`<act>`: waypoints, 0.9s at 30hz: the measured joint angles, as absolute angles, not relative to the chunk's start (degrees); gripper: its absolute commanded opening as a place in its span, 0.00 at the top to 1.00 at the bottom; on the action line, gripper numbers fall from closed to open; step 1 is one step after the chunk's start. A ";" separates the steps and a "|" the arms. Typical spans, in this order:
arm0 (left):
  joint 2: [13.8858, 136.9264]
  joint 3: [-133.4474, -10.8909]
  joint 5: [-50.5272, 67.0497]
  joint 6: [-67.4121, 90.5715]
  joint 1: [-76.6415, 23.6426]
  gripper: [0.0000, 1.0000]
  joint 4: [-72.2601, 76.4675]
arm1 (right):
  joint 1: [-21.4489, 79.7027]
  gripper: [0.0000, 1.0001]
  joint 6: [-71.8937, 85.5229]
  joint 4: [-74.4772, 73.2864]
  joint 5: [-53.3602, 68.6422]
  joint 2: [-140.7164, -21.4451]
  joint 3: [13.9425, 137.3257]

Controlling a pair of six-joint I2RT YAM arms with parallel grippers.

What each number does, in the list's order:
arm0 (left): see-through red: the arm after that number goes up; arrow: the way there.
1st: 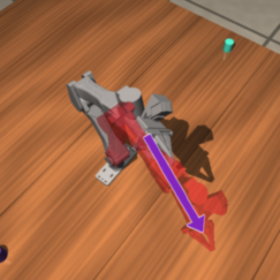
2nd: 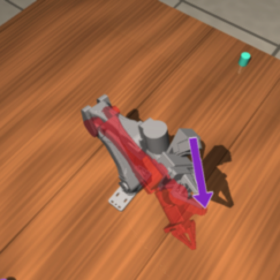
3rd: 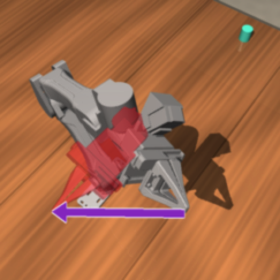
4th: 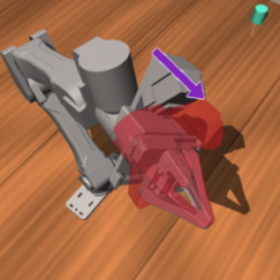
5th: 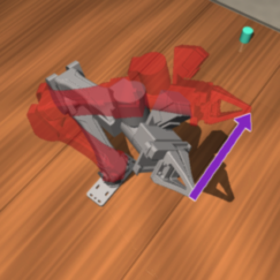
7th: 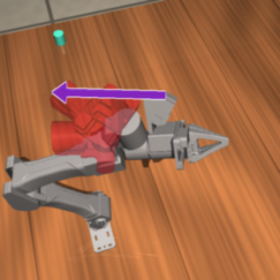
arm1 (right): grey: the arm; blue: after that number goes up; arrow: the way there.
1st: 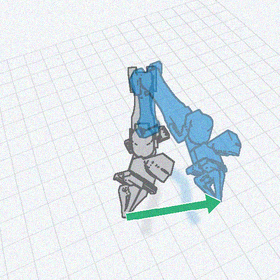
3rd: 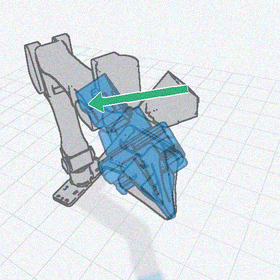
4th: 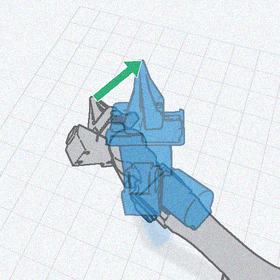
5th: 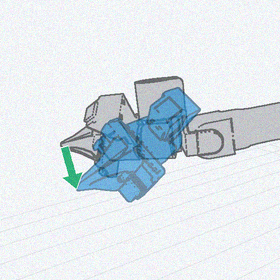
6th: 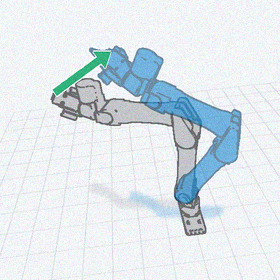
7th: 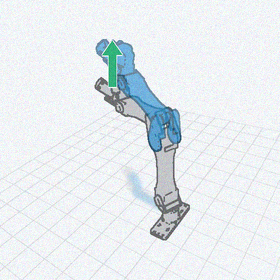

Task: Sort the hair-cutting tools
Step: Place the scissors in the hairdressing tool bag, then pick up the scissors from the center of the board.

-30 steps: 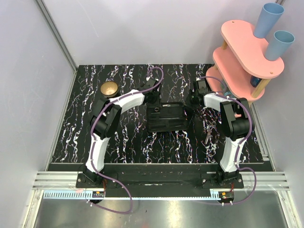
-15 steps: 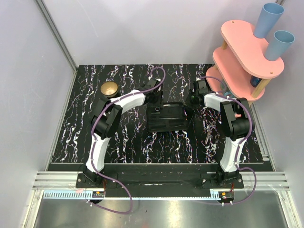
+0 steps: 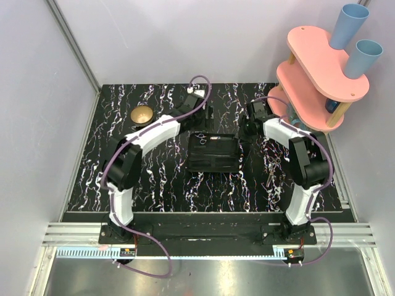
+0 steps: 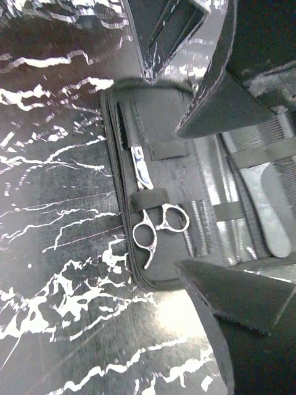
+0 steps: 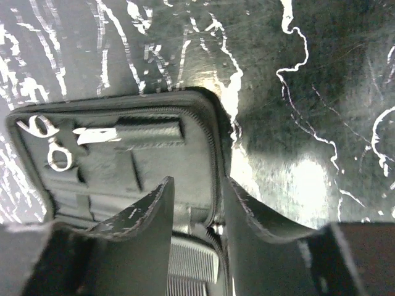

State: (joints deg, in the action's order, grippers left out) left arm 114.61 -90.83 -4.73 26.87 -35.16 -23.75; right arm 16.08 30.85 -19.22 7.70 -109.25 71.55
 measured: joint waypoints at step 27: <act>90.11 -68.25 -6.33 26.02 -34.81 0.01 -22.26 | 7.73 0.77 37.12 -39.48 -19.35 -82.87 50.19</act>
